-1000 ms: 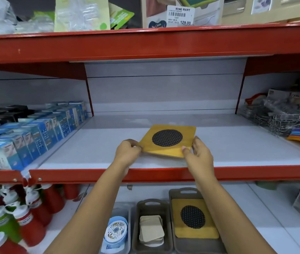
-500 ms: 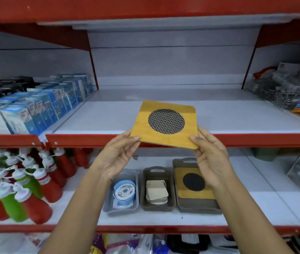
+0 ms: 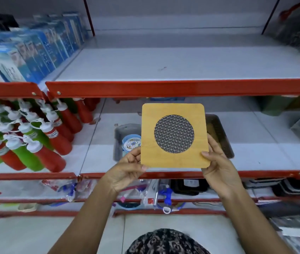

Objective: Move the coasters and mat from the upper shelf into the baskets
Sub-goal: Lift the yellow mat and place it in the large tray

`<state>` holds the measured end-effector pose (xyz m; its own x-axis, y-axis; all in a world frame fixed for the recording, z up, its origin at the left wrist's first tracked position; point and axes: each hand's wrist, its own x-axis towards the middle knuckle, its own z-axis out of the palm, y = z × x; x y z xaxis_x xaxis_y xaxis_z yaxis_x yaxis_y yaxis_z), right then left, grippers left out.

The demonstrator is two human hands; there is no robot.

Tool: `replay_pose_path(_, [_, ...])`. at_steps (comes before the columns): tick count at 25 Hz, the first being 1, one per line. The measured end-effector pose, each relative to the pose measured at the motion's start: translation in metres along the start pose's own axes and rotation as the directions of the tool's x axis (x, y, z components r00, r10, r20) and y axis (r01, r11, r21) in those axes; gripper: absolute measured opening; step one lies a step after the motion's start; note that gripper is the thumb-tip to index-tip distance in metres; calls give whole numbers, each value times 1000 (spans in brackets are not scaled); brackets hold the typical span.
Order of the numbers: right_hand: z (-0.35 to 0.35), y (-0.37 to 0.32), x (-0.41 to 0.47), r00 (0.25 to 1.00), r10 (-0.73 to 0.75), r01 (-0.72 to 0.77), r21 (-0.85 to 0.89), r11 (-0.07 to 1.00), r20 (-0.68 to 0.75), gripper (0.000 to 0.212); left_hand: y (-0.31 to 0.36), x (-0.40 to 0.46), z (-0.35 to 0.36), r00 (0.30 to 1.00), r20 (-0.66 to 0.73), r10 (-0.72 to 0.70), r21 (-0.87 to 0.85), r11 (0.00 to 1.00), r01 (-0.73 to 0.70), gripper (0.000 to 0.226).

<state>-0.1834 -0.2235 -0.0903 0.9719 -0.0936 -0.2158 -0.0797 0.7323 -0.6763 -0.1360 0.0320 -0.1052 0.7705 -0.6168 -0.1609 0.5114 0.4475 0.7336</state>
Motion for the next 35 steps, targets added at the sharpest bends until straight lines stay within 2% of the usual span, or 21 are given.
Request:
replay_pose_path(3, [-23, 16, 1, 995, 81, -80, 19, 997, -62, 61, -26, -1, -13, 995, -61, -78, -48, 996, 75, 65])
replay_pose_path(5, [-34, 24, 6, 988, 131, -134, -32, 991, -83, 61, -40, 2, -21, 986, -118, -115, -71, 992, 107, 66])
replay_pose_path(10, [-57, 30, 21, 956, 262, -277, -112, 954, -131, 51, -65, 12, -34, 957, -226, -184, -157, 976, 150, 66])
replay_pose_path(13, [-65, 27, 30, 947, 290, -307, -117, 945, -137, 51, -70, 20, -35, 945, -259, -199, -181, 971, 155, 72])
replay_pose_path(18, [-71, 6, 44, 950, 265, -282, -93, 955, -163, 45, -69, 47, -24, 932, -289, -219, -200, 966, 165, 70])
replay_pose_path(22, [-86, -21, 52, 939, 228, -245, -35, 969, -257, 36, -68, 84, 2, 923, -296, -244, -177, 964, 198, 44])
replay_pose_path(26, [-108, -46, 61, 929, 181, -176, 46, 983, -324, 34, -71, 125, 31, 923, -278, -265, -188, 958, 219, 41])
replay_pose_path(30, [-122, -61, 83, 915, 163, -132, 110, 985, -368, 38, -74, 158, 47, 878, -370, -303, -243, 944, 223, 33])
replay_pose_path(35, [-118, -72, 116, 890, 166, -89, 196, 977, -425, 20, -76, 198, 59, 833, -456, -312, -257, 943, 212, 34])
